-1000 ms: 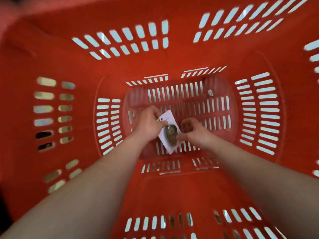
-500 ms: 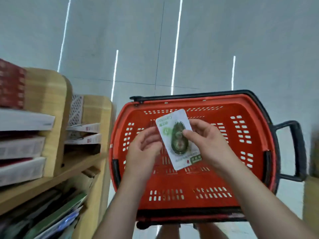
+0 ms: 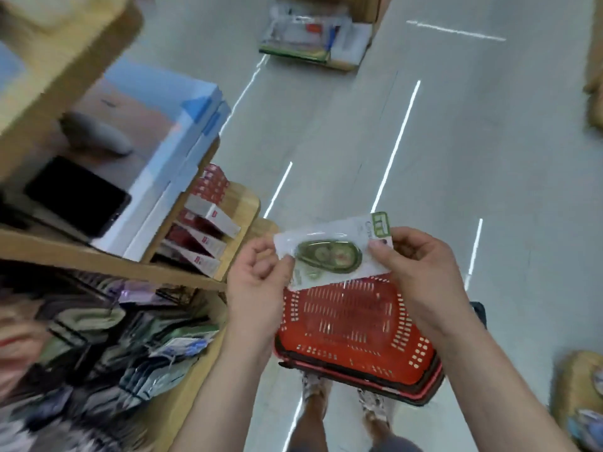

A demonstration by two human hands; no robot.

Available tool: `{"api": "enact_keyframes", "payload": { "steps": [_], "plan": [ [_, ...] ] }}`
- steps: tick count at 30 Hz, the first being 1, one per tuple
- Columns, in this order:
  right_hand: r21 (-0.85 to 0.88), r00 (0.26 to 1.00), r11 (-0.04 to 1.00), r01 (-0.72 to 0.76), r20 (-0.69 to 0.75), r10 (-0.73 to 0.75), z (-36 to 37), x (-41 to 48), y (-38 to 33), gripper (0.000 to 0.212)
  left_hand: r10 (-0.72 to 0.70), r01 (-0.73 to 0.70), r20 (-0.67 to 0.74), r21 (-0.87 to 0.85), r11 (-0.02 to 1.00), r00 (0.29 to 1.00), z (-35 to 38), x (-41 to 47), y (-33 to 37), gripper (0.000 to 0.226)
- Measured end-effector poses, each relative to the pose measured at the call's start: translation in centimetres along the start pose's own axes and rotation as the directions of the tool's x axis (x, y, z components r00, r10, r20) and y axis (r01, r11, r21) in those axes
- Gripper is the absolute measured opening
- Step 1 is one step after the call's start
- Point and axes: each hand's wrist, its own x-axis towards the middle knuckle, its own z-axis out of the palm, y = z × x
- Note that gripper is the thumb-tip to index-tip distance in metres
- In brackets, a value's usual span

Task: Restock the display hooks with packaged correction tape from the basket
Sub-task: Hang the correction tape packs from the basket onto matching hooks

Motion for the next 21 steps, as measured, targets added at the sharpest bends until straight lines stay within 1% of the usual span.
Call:
{"api": "enact_keyframes", "payload": {
  "steps": [2,4,6,8,11,13,15,17,18,20,21],
  "plan": [
    [-0.085,0.992,0.99,0.111,0.062,-0.106,0.8,-2.0,-2.9,0.008,-0.016,0.013,0.05,0.042,0.999,0.999,-1.7,-4.6,1.5,0.029],
    [-0.197,0.965,0.955,0.223,0.183,-0.187,1.5,-4.1,-5.4,0.015,0.003,-0.012,0.062,0.134,0.991,0.998,-3.4,-8.7,2.7,0.041],
    [-0.279,0.917,0.9,0.335,0.316,-0.243,2.2,-5.9,-7.7,0.023,0.114,-0.104,-0.033,0.22,0.97,0.993,-4.9,-11.6,4.1,0.048],
    [-0.33,0.854,0.839,0.434,0.448,-0.265,3.2,-7.6,-9.4,0.023,0.243,-0.213,-0.117,0.22,0.952,0.963,-5.9,-14.2,6.3,0.039],
    [-0.345,0.729,0.742,0.574,0.629,-0.271,5.5,-10.5,-11.3,0.016,0.417,-0.374,-0.13,0.266,0.889,0.9,-6.1,-17.7,9.7,0.019],
    [-0.3,0.633,0.707,0.64,0.728,-0.264,7.5,-12.8,-12.1,0.015,0.487,-0.428,-0.149,0.307,0.85,0.86,-6.7,-19.7,10.8,0.017],
    [-0.253,0.545,0.677,0.691,0.797,-0.258,9.5,-15.2,-12.5,0.014,0.505,-0.428,-0.236,0.312,0.848,0.83,-8.1,-21.6,10.8,0.019],
    [-0.199,0.462,0.669,0.716,0.854,-0.241,11.5,-17.7,-12.4,0.018,0.488,-0.424,-0.336,0.249,0.871,0.805,-10.3,-23.8,10.3,0.02],
    [-0.168,0.409,0.666,0.727,0.885,-0.223,12.5,-19.0,-12.3,0.02,0.479,-0.424,-0.372,0.225,0.877,0.795,-11.6,-25.0,10.1,0.019],
    [-0.102,0.293,0.679,0.727,0.94,-0.172,14.5,-21.7,-11.8,0.024,0.48,-0.441,-0.438,0.194,0.876,0.76,-14.2,-27.4,9.6,0.015],
    [-0.073,0.241,0.706,0.704,0.96,-0.141,15.6,-23.1,-11.5,0.025,0.485,-0.464,-0.482,0.173,0.869,0.73,-15.5,-28.7,9.4,0.014]
  ]
}}
